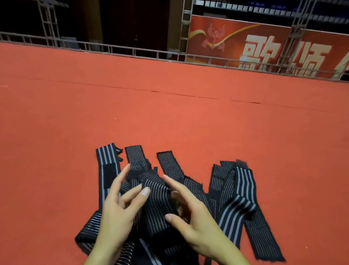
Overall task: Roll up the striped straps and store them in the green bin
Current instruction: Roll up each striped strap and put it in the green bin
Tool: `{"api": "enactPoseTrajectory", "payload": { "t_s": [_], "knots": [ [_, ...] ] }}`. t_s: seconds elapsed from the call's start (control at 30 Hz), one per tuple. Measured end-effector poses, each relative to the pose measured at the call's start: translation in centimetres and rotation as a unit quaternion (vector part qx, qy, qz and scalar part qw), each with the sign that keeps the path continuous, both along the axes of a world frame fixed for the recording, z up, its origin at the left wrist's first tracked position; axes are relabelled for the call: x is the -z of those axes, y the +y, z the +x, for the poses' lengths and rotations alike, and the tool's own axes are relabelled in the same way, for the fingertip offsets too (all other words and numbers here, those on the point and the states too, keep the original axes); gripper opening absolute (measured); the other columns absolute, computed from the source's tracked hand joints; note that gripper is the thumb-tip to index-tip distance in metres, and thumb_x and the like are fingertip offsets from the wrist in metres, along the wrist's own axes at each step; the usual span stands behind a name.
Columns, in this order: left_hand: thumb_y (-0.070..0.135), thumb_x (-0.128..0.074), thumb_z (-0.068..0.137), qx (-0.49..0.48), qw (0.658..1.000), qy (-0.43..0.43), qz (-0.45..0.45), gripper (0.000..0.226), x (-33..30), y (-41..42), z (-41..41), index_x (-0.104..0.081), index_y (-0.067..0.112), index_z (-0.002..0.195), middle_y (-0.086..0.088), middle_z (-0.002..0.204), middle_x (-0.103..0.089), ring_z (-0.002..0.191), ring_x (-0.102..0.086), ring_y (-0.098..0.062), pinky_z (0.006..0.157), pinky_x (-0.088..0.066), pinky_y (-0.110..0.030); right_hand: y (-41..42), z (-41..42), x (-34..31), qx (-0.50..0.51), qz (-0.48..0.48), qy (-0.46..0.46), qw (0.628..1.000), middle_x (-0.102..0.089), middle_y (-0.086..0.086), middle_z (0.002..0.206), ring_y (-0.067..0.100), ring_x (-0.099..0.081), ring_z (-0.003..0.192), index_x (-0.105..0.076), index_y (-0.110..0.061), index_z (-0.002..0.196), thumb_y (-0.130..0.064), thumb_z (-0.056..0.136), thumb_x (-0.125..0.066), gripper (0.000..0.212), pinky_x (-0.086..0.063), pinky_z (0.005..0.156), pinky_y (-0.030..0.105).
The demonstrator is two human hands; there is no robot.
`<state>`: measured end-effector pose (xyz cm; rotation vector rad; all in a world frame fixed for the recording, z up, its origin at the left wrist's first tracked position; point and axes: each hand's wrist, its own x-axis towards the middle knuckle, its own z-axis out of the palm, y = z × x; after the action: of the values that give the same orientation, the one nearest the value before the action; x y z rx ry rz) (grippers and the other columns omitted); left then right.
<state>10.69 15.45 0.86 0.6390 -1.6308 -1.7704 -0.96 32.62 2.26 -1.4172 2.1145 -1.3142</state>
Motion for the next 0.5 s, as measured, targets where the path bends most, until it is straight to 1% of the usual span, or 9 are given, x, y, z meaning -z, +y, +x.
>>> {"api": "enactPoseTrajectory", "payload": {
  "t_s": [0.03, 0.07, 0.13, 0.2, 0.27, 0.33, 0.37, 0.43, 0.5],
  "knots": [
    [0.030, -0.086, 0.084, -0.002, 1.000, 0.007, 0.007, 0.076, -0.3, 0.3, 0.1, -0.053, 0.062, 0.145, 0.000, 0.123, -0.080, 0.126, -0.071, -0.011, 0.117, -0.049, -0.056, 0.4, 0.6, 0.0, -0.013, -0.008, -0.001, 1.000, -0.038, -0.031, 0.165, 0.001, -0.039, 0.153, -0.028, -0.048, 0.165, -0.003, 0.102, -0.065, 0.085, -0.033, 0.125, 0.024],
    [0.024, -0.086, 0.085, -0.001, 1.000, 0.018, 0.011, 0.077, -0.4, 0.6, 0.2, -0.054, 0.060, 0.146, -0.002, 0.122, -0.081, 0.126, -0.071, -0.011, 0.117, -0.048, -0.058, 0.8, 1.0, 0.0, -0.021, -0.014, -0.001, 1.000, -0.032, -0.032, 0.167, -0.003, -0.029, 0.157, -0.026, -0.044, 0.167, -0.001, 0.102, -0.064, 0.086, -0.026, 0.128, 0.021],
    [0.013, -0.084, 0.088, 0.005, 0.999, 0.038, 0.006, 0.080, -0.6, 1.3, 0.6, -0.054, 0.055, 0.149, -0.003, 0.124, -0.080, 0.122, -0.071, -0.009, 0.116, -0.049, -0.059, 1.4, 1.8, -0.1, -0.019, -0.019, -0.008, 1.000, -0.027, -0.035, 0.168, -0.006, -0.024, 0.157, -0.021, -0.045, 0.167, -0.003, 0.103, -0.063, 0.088, -0.021, 0.128, 0.018],
    [0.006, -0.081, 0.091, 0.010, 0.999, 0.053, -0.005, 0.082, -0.8, 1.8, 1.2, -0.052, 0.053, 0.151, -0.002, 0.126, -0.080, 0.108, -0.069, -0.011, 0.114, -0.051, -0.059, 1.8, 2.4, -0.1, -0.004, -0.028, -0.024, 0.999, -0.032, -0.042, 0.162, -0.010, -0.032, 0.152, -0.019, -0.048, 0.166, -0.008, 0.104, -0.065, 0.087, -0.024, 0.123, 0.012],
    [0.000, -0.077, 0.094, 0.009, 0.998, 0.065, -0.023, 0.083, -0.9, 2.3, 1.9, -0.051, 0.051, 0.154, -0.003, 0.124, -0.080, 0.103, -0.067, -0.016, 0.113, -0.053, -0.057, 2.0, 3.0, -0.4, 0.026, -0.046, -0.050, 0.997, -0.045, -0.046, 0.150, -0.012, -0.044, 0.144, -0.023, -0.053, 0.163, -0.018, 0.105, -0.069, 0.082, -0.032, 0.118, 0.011],
    [-0.004, -0.073, 0.096, 0.002, 0.996, 0.077, -0.048, 0.081, -1.2, 2.7, 2.6, -0.052, 0.049, 0.153, -0.004, 0.118, -0.082, 0.101, -0.070, -0.019, 0.106, -0.054, -0.053, 1.6, 3.5, -0.9, 0.054, -0.078, -0.104, 0.990, -0.064, -0.031, 0.139, -0.002, -0.058, 0.135, -0.028, -0.056, 0.160, -0.027, 0.103, -0.072, 0.078, -0.043, 0.115, 0.023],
    [-0.003, -0.074, 0.096, -0.001, 0.995, 0.078, -0.057, 0.080, -1.4, 3.0, 3.0, -0.054, 0.050, 0.151, -0.005, 0.112, -0.083, 0.099, -0.072, -0.020, 0.102, -0.055, -0.050, 1.3, 3.7, -1.2, 0.066, -0.091, -0.125, 0.986, -0.070, -0.022, 0.135, 0.003, -0.062, 0.132, -0.031, -0.055, 0.160, -0.029, 0.104, -0.072, 0.074, -0.047, 0.115, 0.030],
    [0.002, -0.079, 0.092, -0.008, 0.995, 0.084, -0.062, 0.076, -1.6, 3.2, 3.5, -0.059, 0.052, 0.146, -0.010, 0.100, -0.082, 0.090, -0.071, -0.022, 0.095, -0.056, -0.043, 0.4, 4.4, -1.3, 0.087, -0.109, -0.124, 0.982, -0.074, -0.013, 0.132, 0.008, -0.067, 0.128, -0.036, -0.049, 0.159, -0.026, 0.106, -0.068, 0.066, -0.048, 0.116, 0.039],
    [0.009, -0.085, 0.087, -0.018, 0.994, 0.089, -0.065, 0.075, -1.7, 3.2, 3.8, -0.061, 0.052, 0.143, -0.012, 0.091, -0.077, 0.080, -0.065, -0.020, 0.086, -0.053, -0.040, -0.4, 5.2, -1.0, 0.091, -0.124, -0.111, 0.982, -0.075, -0.011, 0.132, 0.010, -0.068, 0.127, -0.039, -0.043, 0.159, -0.020, 0.108, -0.065, 0.062, -0.049, 0.116, 0.042]
  ]
}}
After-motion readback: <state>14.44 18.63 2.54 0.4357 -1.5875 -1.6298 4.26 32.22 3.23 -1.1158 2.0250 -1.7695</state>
